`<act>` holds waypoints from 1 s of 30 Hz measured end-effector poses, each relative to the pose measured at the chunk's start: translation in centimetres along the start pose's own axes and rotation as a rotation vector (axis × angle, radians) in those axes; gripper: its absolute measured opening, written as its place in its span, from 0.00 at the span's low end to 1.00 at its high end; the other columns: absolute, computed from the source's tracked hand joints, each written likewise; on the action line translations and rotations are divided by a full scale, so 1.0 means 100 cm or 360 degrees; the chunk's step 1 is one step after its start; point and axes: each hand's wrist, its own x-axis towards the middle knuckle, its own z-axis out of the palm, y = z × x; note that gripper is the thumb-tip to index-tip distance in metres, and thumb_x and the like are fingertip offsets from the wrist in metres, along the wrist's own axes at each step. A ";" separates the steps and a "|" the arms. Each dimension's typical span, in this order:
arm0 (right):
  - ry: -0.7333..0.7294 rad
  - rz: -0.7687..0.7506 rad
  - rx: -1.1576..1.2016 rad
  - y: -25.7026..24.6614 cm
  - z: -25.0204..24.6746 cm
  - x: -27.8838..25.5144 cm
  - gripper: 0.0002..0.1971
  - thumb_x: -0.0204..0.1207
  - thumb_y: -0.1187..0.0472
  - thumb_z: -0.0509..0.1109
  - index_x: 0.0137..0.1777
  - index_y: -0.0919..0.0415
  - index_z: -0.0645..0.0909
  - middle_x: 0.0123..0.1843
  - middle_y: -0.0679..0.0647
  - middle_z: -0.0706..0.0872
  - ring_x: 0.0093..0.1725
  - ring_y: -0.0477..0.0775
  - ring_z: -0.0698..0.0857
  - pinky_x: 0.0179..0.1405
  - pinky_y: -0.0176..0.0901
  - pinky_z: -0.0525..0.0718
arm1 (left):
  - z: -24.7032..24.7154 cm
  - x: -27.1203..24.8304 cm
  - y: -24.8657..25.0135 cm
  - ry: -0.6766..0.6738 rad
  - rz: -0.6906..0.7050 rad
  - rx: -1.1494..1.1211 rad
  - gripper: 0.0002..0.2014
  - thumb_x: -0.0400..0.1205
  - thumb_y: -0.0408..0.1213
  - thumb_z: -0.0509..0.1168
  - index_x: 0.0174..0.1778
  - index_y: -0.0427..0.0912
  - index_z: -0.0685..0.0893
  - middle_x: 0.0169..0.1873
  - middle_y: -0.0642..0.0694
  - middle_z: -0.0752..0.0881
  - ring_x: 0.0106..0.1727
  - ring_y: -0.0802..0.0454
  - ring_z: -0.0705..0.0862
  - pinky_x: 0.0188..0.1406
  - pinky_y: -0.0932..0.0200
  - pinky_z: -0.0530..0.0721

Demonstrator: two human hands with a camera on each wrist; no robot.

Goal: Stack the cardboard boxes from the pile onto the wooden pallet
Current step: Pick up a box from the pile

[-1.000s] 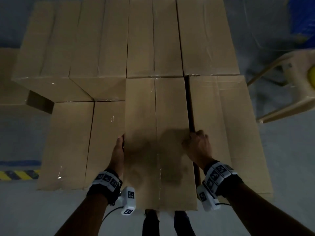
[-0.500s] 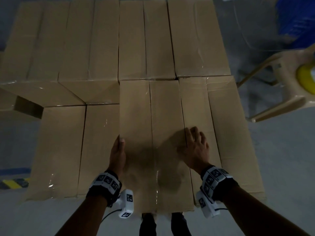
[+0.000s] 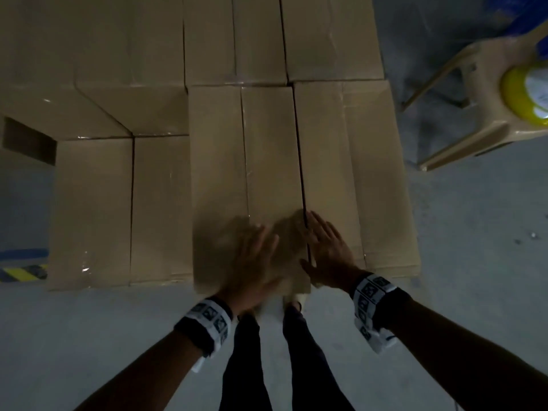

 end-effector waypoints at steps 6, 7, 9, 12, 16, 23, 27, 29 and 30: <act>-0.0192 -0.0132 -0.0328 0.022 0.017 -0.048 0.60 0.64 0.29 0.72 0.88 0.61 0.49 0.89 0.63 0.40 0.88 0.64 0.40 0.83 0.72 0.53 | 0.038 -0.013 0.038 -0.0268 0.0006 0.0134 0.58 0.67 0.53 0.82 0.88 0.38 0.57 0.88 0.33 0.52 0.89 0.33 0.43 0.85 0.30 0.55; -0.0223 -0.0118 -0.0360 0.024 0.017 -0.049 0.62 0.63 0.30 0.74 0.88 0.60 0.47 0.89 0.63 0.39 0.87 0.65 0.38 0.83 0.72 0.51 | 0.037 -0.007 0.039 -0.0233 -0.0064 0.0135 0.56 0.67 0.52 0.82 0.87 0.38 0.61 0.87 0.31 0.56 0.88 0.32 0.47 0.83 0.28 0.57; -0.0236 -0.0103 -0.0369 0.025 0.017 -0.048 0.63 0.62 0.36 0.78 0.89 0.60 0.45 0.89 0.63 0.38 0.87 0.65 0.38 0.83 0.73 0.50 | 0.035 0.004 0.038 -0.0177 -0.0163 0.0114 0.53 0.68 0.56 0.80 0.84 0.38 0.63 0.85 0.30 0.60 0.87 0.30 0.53 0.82 0.25 0.55; -0.0155 -0.0070 -0.0316 0.023 0.020 -0.046 0.56 0.68 0.50 0.79 0.88 0.61 0.47 0.89 0.63 0.39 0.88 0.65 0.41 0.83 0.72 0.53 | 0.038 0.009 0.037 -0.0179 -0.0181 0.0126 0.51 0.70 0.62 0.76 0.83 0.38 0.64 0.85 0.29 0.60 0.87 0.30 0.55 0.85 0.29 0.40; -0.0112 -0.0012 -0.0271 0.019 0.025 -0.045 0.51 0.72 0.58 0.75 0.88 0.60 0.45 0.89 0.61 0.39 0.88 0.64 0.40 0.84 0.70 0.50 | 0.041 0.009 0.033 -0.0168 -0.0183 0.0170 0.49 0.72 0.67 0.72 0.82 0.37 0.70 0.84 0.30 0.62 0.87 0.31 0.56 0.85 0.33 0.32; -0.0122 -0.0018 -0.0184 0.019 0.024 -0.045 0.50 0.72 0.58 0.74 0.88 0.59 0.46 0.89 0.60 0.39 0.88 0.63 0.41 0.84 0.71 0.49 | 0.042 0.009 0.032 -0.0176 -0.0215 0.0233 0.49 0.72 0.69 0.71 0.84 0.44 0.68 0.87 0.34 0.60 0.88 0.34 0.53 0.81 0.20 0.44; -0.0122 -0.0017 -0.0203 0.020 0.025 -0.044 0.51 0.72 0.57 0.75 0.88 0.59 0.46 0.89 0.61 0.40 0.88 0.64 0.41 0.83 0.72 0.51 | 0.041 0.010 0.032 -0.0206 -0.0245 0.0239 0.48 0.72 0.69 0.71 0.84 0.48 0.68 0.87 0.37 0.59 0.89 0.35 0.52 0.78 0.15 0.46; -0.0124 -0.0024 -0.0212 0.019 0.024 -0.045 0.51 0.72 0.57 0.75 0.88 0.59 0.46 0.89 0.61 0.40 0.88 0.64 0.40 0.84 0.71 0.50 | 0.039 0.012 0.033 -0.0210 -0.0257 0.0240 0.47 0.72 0.70 0.69 0.84 0.49 0.67 0.87 0.38 0.58 0.89 0.35 0.52 0.77 0.14 0.48; -0.0132 -0.0023 -0.0216 0.019 0.023 -0.045 0.51 0.72 0.57 0.75 0.88 0.60 0.46 0.89 0.61 0.39 0.88 0.64 0.40 0.84 0.71 0.49 | 0.038 0.013 0.033 -0.0209 -0.0264 0.0247 0.47 0.73 0.70 0.68 0.84 0.49 0.67 0.87 0.38 0.58 0.89 0.35 0.52 0.77 0.14 0.48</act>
